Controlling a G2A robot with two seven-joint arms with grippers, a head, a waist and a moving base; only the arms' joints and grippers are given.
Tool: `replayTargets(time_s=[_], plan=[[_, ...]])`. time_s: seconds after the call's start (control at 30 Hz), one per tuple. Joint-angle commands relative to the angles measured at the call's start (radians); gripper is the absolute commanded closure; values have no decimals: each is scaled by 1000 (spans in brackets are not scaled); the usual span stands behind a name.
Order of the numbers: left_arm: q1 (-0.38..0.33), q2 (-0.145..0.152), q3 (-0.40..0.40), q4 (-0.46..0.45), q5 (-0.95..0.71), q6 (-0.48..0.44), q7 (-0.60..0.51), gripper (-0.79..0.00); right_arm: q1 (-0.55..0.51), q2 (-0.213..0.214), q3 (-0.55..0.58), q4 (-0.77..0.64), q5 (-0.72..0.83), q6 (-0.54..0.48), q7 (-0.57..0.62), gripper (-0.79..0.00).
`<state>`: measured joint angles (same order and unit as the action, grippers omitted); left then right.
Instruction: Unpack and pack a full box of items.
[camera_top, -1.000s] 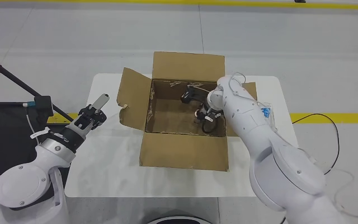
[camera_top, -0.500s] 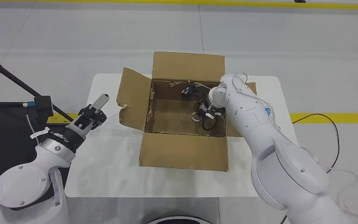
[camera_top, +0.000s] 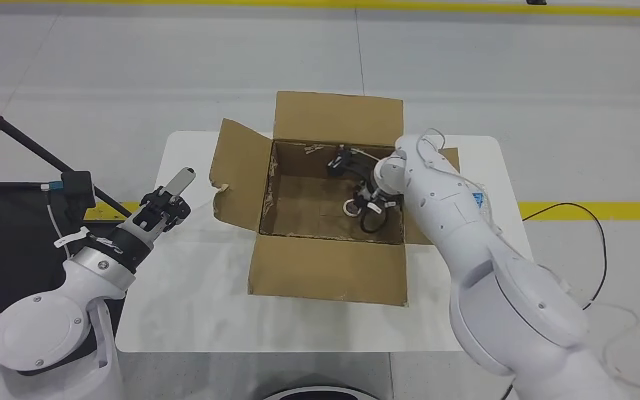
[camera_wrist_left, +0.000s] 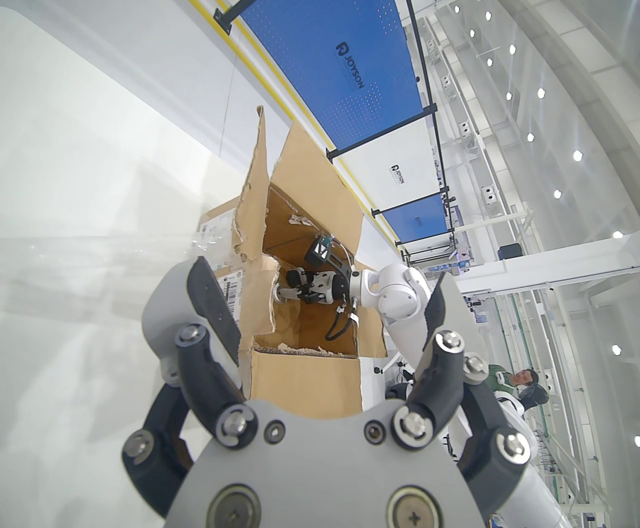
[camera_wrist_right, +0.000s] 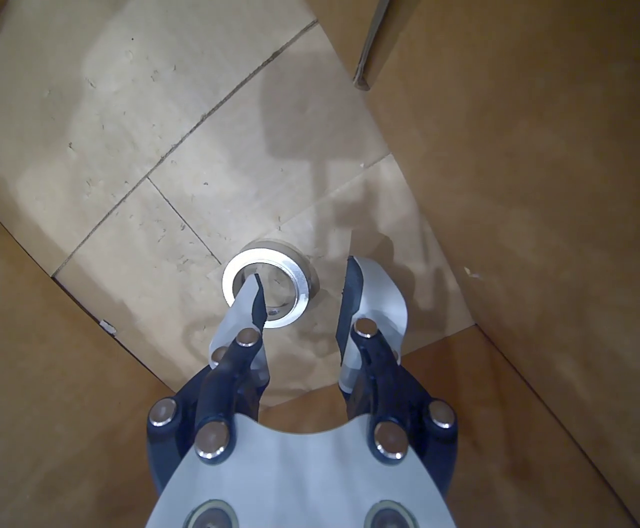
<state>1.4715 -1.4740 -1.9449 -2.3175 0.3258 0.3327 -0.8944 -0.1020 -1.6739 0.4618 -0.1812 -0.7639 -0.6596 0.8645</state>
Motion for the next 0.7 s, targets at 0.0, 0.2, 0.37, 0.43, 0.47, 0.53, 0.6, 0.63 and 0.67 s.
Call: replayTargets(time_s=[0.0,0.2,0.37,0.43,0.47,0.53,0.6,0.63,0.67], plan=[[0,0,0,0,0,0,0,-785,-2,0,1,-2,-1,0,7,-366],[0,0,0,0,0,0,0,-785,-7,0,5,-6,-6,-1,16,-314],[0,0,0,0,0,0,0,-785,-8,-1,4,-10,-16,1,26,-274],[0,0,0,0,0,0,0,-785,-10,-3,2,-14,-24,4,39,-268],[0,0,0,0,0,0,0,-785,-10,-3,2,-16,-26,5,41,-268],[0,0,0,0,0,0,0,-785,-12,-5,1,-18,-32,10,47,-274],[0,0,0,0,0,0,0,-785,-13,-8,-1,-19,-37,15,55,-280],[0,0,0,0,0,0,0,-785,-13,-8,-2,-19,-41,19,59,-283],[0,0,0,0,0,0,0,-785,-14,-10,-3,-20,-45,25,66,-292]])
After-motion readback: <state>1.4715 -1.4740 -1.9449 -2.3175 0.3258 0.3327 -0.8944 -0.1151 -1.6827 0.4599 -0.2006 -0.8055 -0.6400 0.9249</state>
